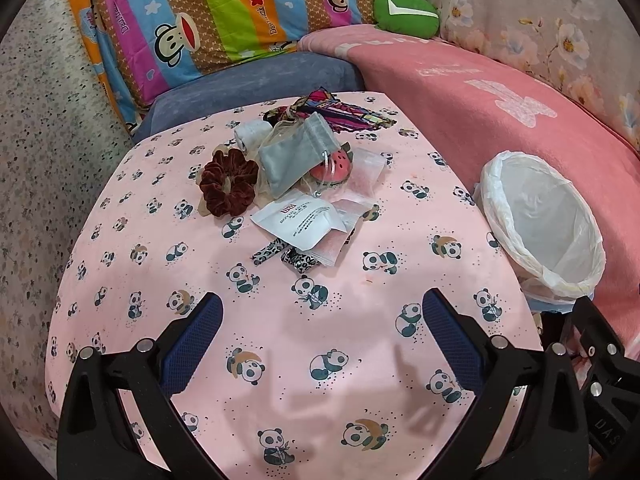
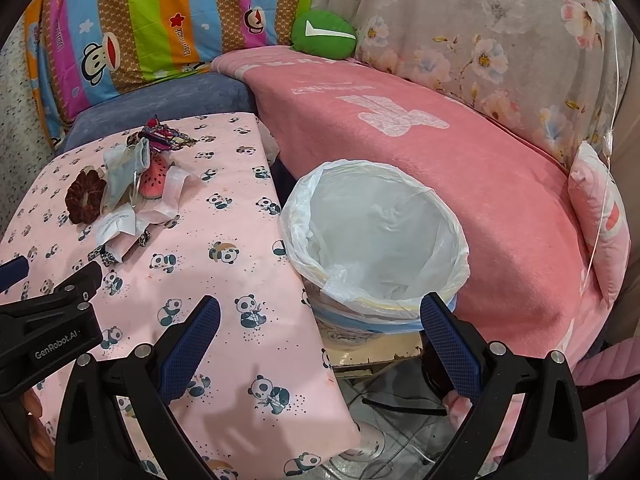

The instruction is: Collect trash

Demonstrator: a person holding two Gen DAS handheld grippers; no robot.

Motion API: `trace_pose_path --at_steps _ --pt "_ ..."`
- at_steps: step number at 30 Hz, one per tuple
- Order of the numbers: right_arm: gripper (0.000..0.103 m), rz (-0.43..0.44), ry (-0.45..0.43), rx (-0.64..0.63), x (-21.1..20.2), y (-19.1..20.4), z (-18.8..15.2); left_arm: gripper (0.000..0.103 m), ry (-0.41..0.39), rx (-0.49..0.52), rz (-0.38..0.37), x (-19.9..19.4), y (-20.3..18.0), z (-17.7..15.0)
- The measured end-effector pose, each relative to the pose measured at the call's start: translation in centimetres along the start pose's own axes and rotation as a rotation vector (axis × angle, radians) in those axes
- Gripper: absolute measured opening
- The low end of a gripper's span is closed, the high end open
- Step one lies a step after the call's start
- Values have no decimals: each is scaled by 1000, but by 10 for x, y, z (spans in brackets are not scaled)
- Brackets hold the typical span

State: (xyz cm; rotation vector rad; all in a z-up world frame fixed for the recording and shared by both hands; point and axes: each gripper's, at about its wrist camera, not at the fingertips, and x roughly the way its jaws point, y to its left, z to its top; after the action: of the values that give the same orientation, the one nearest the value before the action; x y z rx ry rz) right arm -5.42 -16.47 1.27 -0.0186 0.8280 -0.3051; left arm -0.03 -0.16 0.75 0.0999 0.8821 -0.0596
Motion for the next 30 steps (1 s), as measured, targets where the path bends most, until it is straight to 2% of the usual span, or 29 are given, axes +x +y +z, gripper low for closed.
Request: trace_pose_path --at_steps 30 --pt "96 -27 -10 -1 -3 -1 -1 95 -17 8 6 -2 -1 -5"
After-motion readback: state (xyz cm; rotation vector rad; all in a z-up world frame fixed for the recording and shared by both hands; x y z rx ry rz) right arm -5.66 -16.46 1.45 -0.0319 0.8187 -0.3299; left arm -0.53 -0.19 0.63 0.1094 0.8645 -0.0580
